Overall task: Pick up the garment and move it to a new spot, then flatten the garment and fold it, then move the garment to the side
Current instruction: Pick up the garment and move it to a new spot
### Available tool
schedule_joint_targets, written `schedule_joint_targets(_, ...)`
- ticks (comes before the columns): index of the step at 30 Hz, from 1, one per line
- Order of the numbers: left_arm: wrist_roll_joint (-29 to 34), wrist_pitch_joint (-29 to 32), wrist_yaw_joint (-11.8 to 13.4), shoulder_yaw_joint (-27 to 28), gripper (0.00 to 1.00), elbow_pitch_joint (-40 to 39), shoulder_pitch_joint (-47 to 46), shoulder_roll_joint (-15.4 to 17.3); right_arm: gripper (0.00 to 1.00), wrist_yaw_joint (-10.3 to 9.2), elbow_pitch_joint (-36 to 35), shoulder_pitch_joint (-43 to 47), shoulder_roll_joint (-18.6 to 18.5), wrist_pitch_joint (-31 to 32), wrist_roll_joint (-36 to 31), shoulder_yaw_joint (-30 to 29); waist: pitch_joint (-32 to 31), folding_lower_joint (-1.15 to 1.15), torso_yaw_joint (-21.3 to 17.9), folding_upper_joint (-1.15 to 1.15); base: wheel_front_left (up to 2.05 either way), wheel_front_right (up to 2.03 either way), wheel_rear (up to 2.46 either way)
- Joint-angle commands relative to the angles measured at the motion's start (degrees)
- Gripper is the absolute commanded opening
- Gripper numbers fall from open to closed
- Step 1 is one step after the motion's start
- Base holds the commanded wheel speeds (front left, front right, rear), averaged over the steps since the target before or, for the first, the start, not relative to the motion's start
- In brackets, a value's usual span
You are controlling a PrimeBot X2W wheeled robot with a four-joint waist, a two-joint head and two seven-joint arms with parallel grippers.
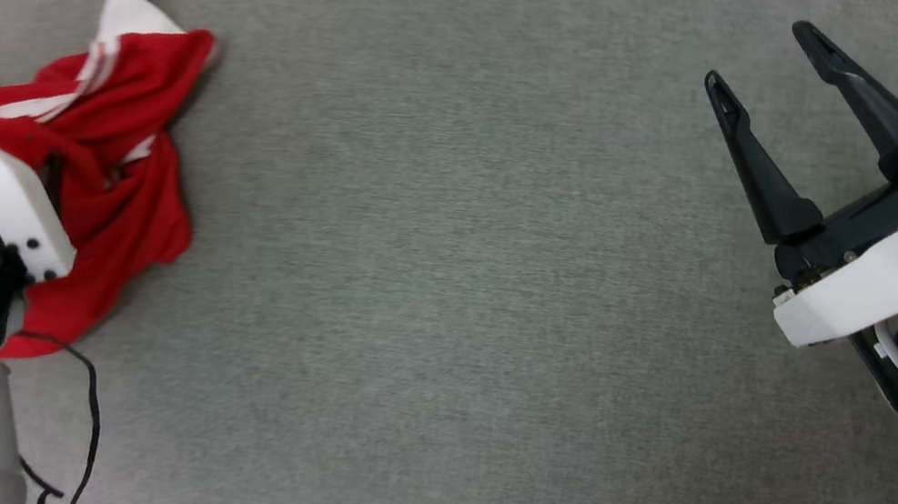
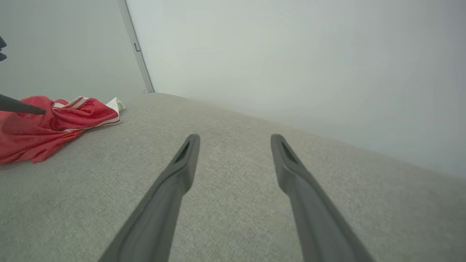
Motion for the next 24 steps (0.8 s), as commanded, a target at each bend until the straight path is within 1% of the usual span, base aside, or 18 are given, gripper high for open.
schedule_joint_targets(1,-0.4,2.1,-0.2,-0.5,1.0,1.8,-0.8,1.1,1.0,-0.01,0.0,-1.2,-0.3,-0.4,0.4,0.0,3.3,-0.02,-3.2,0.0,0.0,0.0,0.0)
schedule_joint_targets(5,-2.6,8.6,-0.4,-0.7,1.0,7.9,-0.5,2.5,1.0,-0.01,0.6,-1.9,-0.2,-1.0,0.7,-0.3,4.6,-0.02,-4.6,0.0,0.0,0.0,0.0)
schedule_joint_targets(7,-3.2,10.6,1.0,-0.2,1.0,11.0,0.4,2.3,1.0,-0.01,0.9,-2.2,0.0,-1.1,0.9,-0.4,4.9,-0.02,-5.1,0.0,0.0,0.0,0.0)
schedule_joint_targets(9,-3.4,13.0,1.9,-0.2,1.0,13.6,1.4,2.1,1.0,-0.01,1.2,-2.3,0.2,-1.4,0.9,-0.4,4.8,-0.02,-5.6,0.0,0.0,0.0,0.0)
schedule_joint_targets(11,-4.0,13.5,2.8,0.2,1.0,15.1,2.2,1.8,1.0,-0.01,1.5,-2.2,0.4,-1.6,1.0,-0.5,4.6,-0.02,-6.0,0.0,0.0,0.0,0.0)
schedule_joint_targets(13,-4.6,12.2,3.1,0.8,1.0,15.6,2.4,1.6,1.0,-0.01,1.8,-2.0,0.5,-1.9,1.2,-0.7,4.1,-0.02,-6.1,0.0,0.0,0.0,0.0)
schedule_joint_targets(14,-4.9,11.4,3.1,1.0,0.31,15.5,2.4,1.4,1.0,-0.01,2.0,-1.9,0.6,-2.0,1.2,-0.9,3.8,-0.02,-6.2,0.0,0.0,0.0,0.0)
schedule_joint_targets(15,-4.9,10.5,3.0,1.1,0.0,15.4,2.2,1.4,1.0,-0.01,2.2,-1.6,0.8,-2.1,1.5,-1.0,3.3,-0.02,-6.2,0.0,0.0,0.0,0.0)
schedule_joint_targets(17,-5.0,9.1,2.5,0.9,0.0,15.3,2.0,1.8,1.0,-0.01,2.6,-1.1,0.9,-2.4,1.0,-1.2,2.2,-0.02,-6.1,0.0,0.0,0.0,0.0)
schedule_joint_targets(20,-3.8,4.1,2.7,0.6,0.0,14.0,1.1,3.3,1.0,-0.01,3.3,-0.3,1.4,-2.9,1.3,-1.3,-0.3,-0.02,-6.1,0.0,0.0,0.0,0.0)
schedule_joint_targets(22,-3.1,-0.1,3.4,0.8,0.0,13.1,0.5,4.1,1.0,-0.01,3.9,0.4,1.6,-3.3,0.8,-1.2,-2.4,-0.02,-6.2,0.0,0.0,0.0,0.0)
schedule_joint_targets(23,-2.1,-6.7,3.9,0.8,0.0,11.7,-0.2,4.7,1.0,-0.01,4.6,1.5,2.2,-3.8,0.1,-1.9,-5.6,-0.02,-6.3,0.0,0.0,0.0,0.0)
schedule_joint_targets(24,-1.3,-8.6,4.0,0.2,0.0,11.4,-0.1,4.8,1.0,-0.01,4.8,2.0,2.5,-4.0,0.1,-2.2,-6.7,-0.02,-6.5,0.0,0.0,0.0,0.0)
